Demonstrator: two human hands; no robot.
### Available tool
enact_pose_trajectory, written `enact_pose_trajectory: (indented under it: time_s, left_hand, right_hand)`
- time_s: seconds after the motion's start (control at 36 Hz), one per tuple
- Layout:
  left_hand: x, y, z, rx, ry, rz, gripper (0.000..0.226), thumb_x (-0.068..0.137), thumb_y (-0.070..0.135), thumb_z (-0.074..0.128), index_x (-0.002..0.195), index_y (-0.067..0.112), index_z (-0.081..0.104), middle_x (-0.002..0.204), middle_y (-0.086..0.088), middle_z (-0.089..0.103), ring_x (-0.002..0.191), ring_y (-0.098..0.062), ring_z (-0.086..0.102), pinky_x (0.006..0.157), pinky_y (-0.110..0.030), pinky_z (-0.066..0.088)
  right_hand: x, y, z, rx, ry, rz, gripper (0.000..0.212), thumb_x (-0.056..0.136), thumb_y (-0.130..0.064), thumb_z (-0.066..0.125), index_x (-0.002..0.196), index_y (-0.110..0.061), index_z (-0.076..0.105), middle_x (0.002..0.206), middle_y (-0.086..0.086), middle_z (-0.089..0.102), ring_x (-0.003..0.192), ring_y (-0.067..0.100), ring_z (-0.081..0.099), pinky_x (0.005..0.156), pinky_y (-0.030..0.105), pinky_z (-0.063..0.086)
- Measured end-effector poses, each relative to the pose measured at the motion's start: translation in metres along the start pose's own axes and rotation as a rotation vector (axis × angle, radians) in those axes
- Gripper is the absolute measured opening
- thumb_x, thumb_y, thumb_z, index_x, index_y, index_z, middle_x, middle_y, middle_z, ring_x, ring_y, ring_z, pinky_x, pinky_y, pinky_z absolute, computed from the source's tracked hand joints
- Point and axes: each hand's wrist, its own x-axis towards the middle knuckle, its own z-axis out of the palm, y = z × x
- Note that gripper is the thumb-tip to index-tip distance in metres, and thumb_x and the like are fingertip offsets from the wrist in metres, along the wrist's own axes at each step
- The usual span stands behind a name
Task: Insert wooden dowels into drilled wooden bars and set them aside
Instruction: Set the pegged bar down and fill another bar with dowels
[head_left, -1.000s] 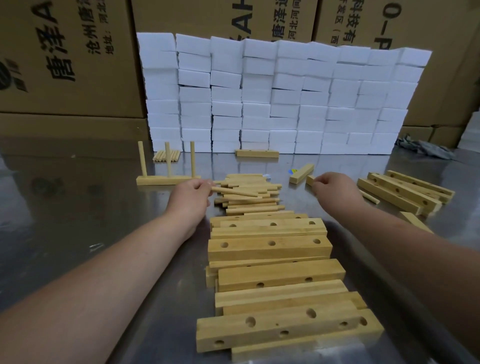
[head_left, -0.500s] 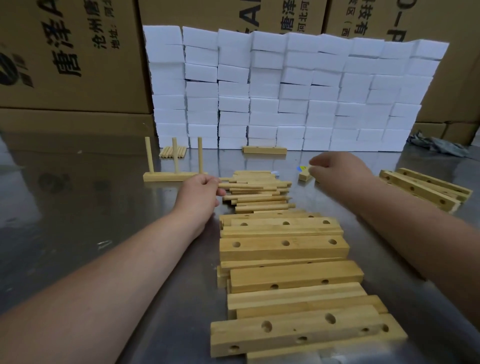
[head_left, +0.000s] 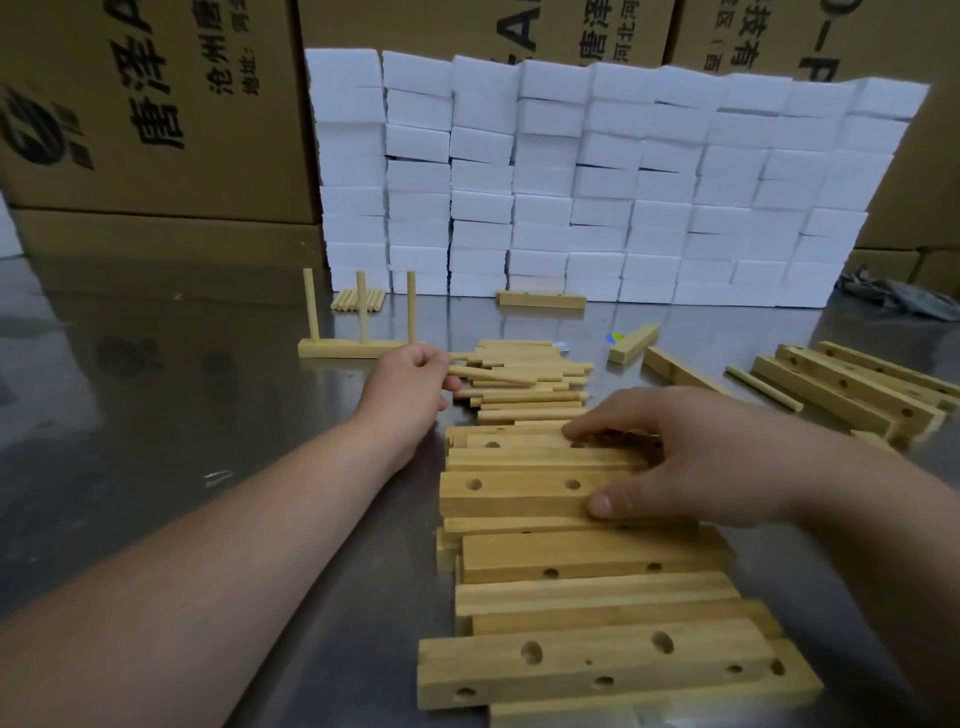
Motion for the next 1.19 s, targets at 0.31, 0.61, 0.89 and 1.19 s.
enact_pose_trajectory:
  time_s: [0.31, 0.61, 0.89, 1.19]
  left_hand:
    - [0.001, -0.002, 0.000, 0.009, 0.006, 0.021, 0.020, 0.095, 0.023, 0.046, 0.083, 0.022, 0.061, 0.072, 0.004, 0.063, 0.057, -0.011, 0.046, 0.054, -0.026, 0.042]
    - [0.001, -0.003, 0.000, 0.013, 0.009, 0.023, 0.019, 0.095, 0.023, 0.047, 0.083, 0.023, 0.062, 0.075, 0.002, 0.065, 0.059, -0.012, 0.048, 0.058, -0.027, 0.045]
    - [-0.010, 0.012, -0.010, -0.050, 0.130, 0.131, 0.011, 0.090, 0.022, 0.054, 0.086, 0.018, 0.064, 0.075, 0.008, 0.066, 0.058, -0.007, 0.050, 0.064, -0.026, 0.044]
    - [-0.062, 0.072, -0.008, -0.097, -0.024, 0.510, 0.023, 0.084, 0.005, 0.055, 0.068, 0.020, 0.049, 0.069, -0.007, 0.056, 0.054, -0.011, 0.047, 0.052, -0.018, 0.044]
  right_hand:
    - [-0.003, 0.000, 0.010, 0.073, 0.228, -0.159, 0.025, 0.060, -0.055, 0.063, 0.082, -0.051, 0.053, 0.118, -0.038, 0.046, 0.115, -0.011, 0.040, 0.097, 0.019, 0.036]
    - [-0.005, 0.002, 0.014, 0.006, 0.356, -0.227, 0.028, 0.075, -0.040, 0.066, 0.085, -0.058, 0.047, 0.098, -0.037, 0.050, 0.102, -0.015, 0.042, 0.081, 0.009, 0.040]
    - [-0.006, 0.011, 0.011, 0.498, 0.885, -0.184, 0.027, 0.097, -0.028, 0.042, 0.107, -0.051, 0.051, 0.071, -0.008, 0.062, 0.071, 0.001, 0.063, 0.057, 0.007, 0.044]
    - [0.004, 0.023, 0.008, 1.364, 0.606, -0.117, 0.033, 0.097, -0.013, 0.036, 0.119, -0.019, 0.060, 0.078, 0.000, 0.068, 0.052, 0.013, 0.054, 0.044, 0.023, 0.043]
